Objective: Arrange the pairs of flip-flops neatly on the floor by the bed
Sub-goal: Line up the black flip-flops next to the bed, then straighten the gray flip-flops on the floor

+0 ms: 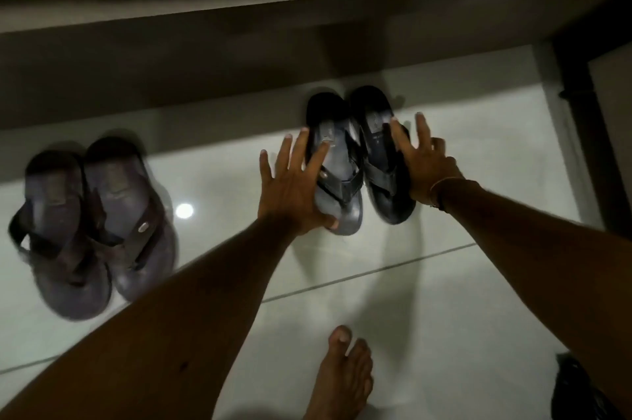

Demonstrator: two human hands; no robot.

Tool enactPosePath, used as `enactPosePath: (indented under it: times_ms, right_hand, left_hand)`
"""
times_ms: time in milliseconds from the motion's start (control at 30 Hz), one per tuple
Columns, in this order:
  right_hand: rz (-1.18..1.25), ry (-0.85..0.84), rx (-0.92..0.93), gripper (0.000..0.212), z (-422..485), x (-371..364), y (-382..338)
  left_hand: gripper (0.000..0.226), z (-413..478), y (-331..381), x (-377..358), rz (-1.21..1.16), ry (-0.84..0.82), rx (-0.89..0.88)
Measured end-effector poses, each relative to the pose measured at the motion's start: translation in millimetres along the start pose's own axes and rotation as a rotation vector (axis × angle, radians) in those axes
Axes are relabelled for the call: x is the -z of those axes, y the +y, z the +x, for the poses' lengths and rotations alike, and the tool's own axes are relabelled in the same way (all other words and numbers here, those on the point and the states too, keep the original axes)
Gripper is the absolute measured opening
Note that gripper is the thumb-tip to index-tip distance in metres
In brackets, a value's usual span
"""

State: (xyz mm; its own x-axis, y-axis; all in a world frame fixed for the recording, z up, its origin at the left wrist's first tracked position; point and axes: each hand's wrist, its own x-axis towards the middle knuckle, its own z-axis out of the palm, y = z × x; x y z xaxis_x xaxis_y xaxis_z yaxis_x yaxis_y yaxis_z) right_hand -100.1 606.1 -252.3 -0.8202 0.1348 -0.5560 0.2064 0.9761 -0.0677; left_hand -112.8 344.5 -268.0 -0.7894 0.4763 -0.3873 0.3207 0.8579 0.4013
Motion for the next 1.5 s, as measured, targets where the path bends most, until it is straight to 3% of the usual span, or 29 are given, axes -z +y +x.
enactPosePath:
  times_ms: [67,167,300,400,533,633,733,933,1500]
  right_hand:
    - [-0.046,0.129,-0.027,0.124,-18.2,-1.8,-20.8]
    - [0.018,0.249,0.101,0.114,-52.5,-14.0,-88.3]
    - [0.036,0.049,0.236,0.116,-79.1,-34.3,-211.5]
    - [0.014,0.065,0.375,0.11,-81.1,-47.8,-292.9]
    - [0.073,0.007,0.449,0.122,-73.1,-69.5,-374.8]
    - [0.01,-0.058,0.449,0.14,-62.3,-80.0,-396.4]
    - [-0.071,-0.056,0.441,0.142,-53.1,-81.9,-404.3]
    - [-0.143,-0.012,0.42,0.138,-58.9,-87.3,-406.8]
    - [-0.11,0.003,0.441,0.139,-82.4,-118.3,-397.9]
  left_hand:
    - [0.143,-28.0,-16.8,6.8,-0.006,0.003,-0.072]
    - [0.131,-92.6,-66.4,19.3,-0.027,0.029,-0.058]
    - [0.13,-181.9,-167.0,43.9,-0.034,0.114,0.127]
    - [0.136,-231.0,-243.0,66.5,-0.006,0.153,0.2]
    - [0.149,-257.3,-318.7,86.5,-0.03,0.048,0.329]
    - [0.154,-245.5,-348.2,88.7,-0.013,-0.066,0.39]
    - [0.155,-231.6,-356.9,83.7,0.063,-0.126,0.414]
    - [0.151,-233.7,-352.1,68.7,0.043,-0.063,0.438]
    - [0.149,-259.6,-344.8,54.9,0.046,-0.11,0.433]
